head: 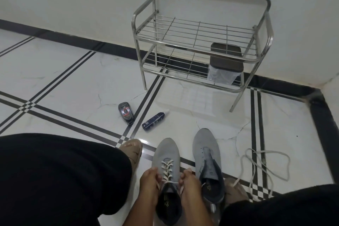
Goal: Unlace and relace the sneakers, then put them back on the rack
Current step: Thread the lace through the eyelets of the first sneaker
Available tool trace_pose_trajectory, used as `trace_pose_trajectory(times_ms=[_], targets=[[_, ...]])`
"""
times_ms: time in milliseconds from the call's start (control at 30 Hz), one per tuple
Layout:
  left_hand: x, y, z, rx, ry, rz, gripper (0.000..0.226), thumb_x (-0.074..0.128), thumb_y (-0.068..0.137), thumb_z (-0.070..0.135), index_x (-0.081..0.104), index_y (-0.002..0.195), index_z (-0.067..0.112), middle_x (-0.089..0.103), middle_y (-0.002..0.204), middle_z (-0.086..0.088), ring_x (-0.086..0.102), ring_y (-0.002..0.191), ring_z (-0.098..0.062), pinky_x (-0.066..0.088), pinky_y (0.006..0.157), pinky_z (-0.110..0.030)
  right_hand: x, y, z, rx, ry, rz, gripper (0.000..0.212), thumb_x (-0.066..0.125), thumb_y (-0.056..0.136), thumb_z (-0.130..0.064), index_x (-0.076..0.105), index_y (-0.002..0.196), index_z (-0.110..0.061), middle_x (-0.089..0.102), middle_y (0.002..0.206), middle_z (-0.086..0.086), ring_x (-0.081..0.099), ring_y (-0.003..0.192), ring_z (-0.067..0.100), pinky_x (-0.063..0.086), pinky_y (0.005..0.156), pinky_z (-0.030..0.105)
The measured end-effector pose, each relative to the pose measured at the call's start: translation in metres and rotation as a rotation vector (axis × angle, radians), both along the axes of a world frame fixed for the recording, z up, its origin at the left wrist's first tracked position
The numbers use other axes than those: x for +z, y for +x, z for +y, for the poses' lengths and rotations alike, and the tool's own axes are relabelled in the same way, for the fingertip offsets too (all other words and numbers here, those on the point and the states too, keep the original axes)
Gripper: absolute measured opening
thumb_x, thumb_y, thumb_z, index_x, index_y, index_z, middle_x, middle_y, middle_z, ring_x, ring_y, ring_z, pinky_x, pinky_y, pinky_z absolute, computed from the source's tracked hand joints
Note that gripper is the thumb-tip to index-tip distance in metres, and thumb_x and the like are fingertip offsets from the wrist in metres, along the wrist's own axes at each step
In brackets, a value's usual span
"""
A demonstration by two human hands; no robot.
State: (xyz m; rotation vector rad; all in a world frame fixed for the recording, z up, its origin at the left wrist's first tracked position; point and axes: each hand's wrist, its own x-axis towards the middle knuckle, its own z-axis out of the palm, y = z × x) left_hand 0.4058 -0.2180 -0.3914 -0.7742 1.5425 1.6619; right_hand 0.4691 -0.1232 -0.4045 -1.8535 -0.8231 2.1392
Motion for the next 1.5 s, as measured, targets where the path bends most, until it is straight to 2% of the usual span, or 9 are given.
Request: trace_pose_trajectory(times_ms=[167,300,400,633,900,1100,1300,1400,1500], targets=[[0.001,0.012,0.004,-0.326,0.047,0.107,0.024,0.052,0.095,0.009,0.072,0.103,0.019,0.072,0.096,-0.016,0.069,0.091,-0.035,0.057,0.079,-0.040,0.006,0.004,-0.003,0.234,0.079,0.053,0.014,0.054,0.095,-0.009,0.069,0.094,-0.010,0.060,0.063,0.005,0.050,0.054,0.016,0.045,0.051,0.024],[0.017,0.012,0.004,-0.401,0.081,0.146,0.026,0.049,0.095,0.003,0.070,0.103,0.017,0.072,0.089,-0.013,0.069,0.079,-0.025,0.054,0.067,-0.029,0.013,0.004,-0.002,0.274,0.063,0.101,0.025,0.053,0.094,-0.002,0.070,0.097,-0.020,0.069,0.083,0.013,0.057,0.073,0.023,0.052,0.063,0.029],[0.023,0.010,0.002,-0.470,-0.003,0.198,0.017,0.053,0.090,0.005,0.061,0.105,0.005,0.067,0.084,-0.015,0.062,0.070,-0.020,0.051,0.062,-0.027,0.020,0.004,-0.003,0.275,0.103,0.072,0.021,0.051,0.094,0.001,0.063,0.099,-0.015,0.066,0.077,0.011,0.057,0.063,0.019,0.051,0.050,0.021],[0.016,0.009,-0.012,-0.666,-0.131,0.285,0.016,0.055,0.094,0.019,0.068,0.094,0.009,0.071,0.088,-0.009,0.062,0.077,-0.016,0.045,0.066,-0.023,0.016,0.007,-0.009,0.311,0.089,0.062,0.011,0.059,0.089,-0.003,0.065,0.098,-0.003,0.069,0.080,0.015,0.061,0.063,0.019,0.054,0.062,0.030],[0.017,0.004,-0.016,-0.679,-0.120,0.290,0.024,0.069,0.084,0.031,0.071,0.087,0.007,0.073,0.086,-0.010,0.067,0.087,-0.026,0.051,0.087,-0.039,0.023,0.010,-0.008,0.444,0.009,0.123,0.017,0.062,0.081,0.001,0.073,0.092,-0.004,0.071,0.083,0.021,0.065,0.074,0.029,0.057,0.070,0.036],[0.022,0.002,-0.020,-0.671,-0.155,0.305,0.032,0.066,0.088,0.030,0.072,0.067,0.006,0.068,0.068,-0.013,0.062,0.067,-0.023,0.050,0.070,-0.032,0.029,0.012,-0.013,0.518,-0.057,0.173,0.012,0.062,0.081,-0.003,0.073,0.084,0.002,0.067,0.079,0.022,0.064,0.071,0.030,0.055,0.073,0.036],[0.030,0.006,-0.017,-0.770,-0.055,0.248,0.019,0.058,0.090,0.013,0.065,0.098,-0.003,0.071,0.084,-0.015,0.067,0.075,-0.022,0.054,0.066,-0.024,0.025,0.010,-0.015,0.546,-0.013,0.096,0.026,0.050,0.097,-0.022,0.068,0.104,-0.005,0.071,0.095,0.024,0.068,0.083,0.033,0.057,0.084,0.044],[0.041,0.006,-0.018,-0.746,-0.118,0.289,0.019,0.056,0.091,0.006,0.063,0.074,0.007,0.065,0.070,-0.010,0.061,0.067,-0.019,0.051,0.059,-0.023,0.033,0.011,-0.012,0.741,0.143,0.092,0.016,0.058,0.094,-0.013,0.068,0.083,-0.006,0.069,0.076,0.011,0.066,0.066,0.015,0.054,0.062,0.022],[0.043,0.004,-0.020,-0.692,-0.190,0.305,0.014,0.057,0.087,-0.001,0.053,0.081,0.012,0.061,0.079,-0.010,0.057,0.068,-0.017,0.046,0.049,-0.017,0.034,0.010,-0.009,0.859,0.343,0.026,0.022,0.072,0.082,-0.003,0.058,0.066,-0.011,0.061,0.063,0.003,0.057,0.050,0.003,0.044,0.050,0.012]])
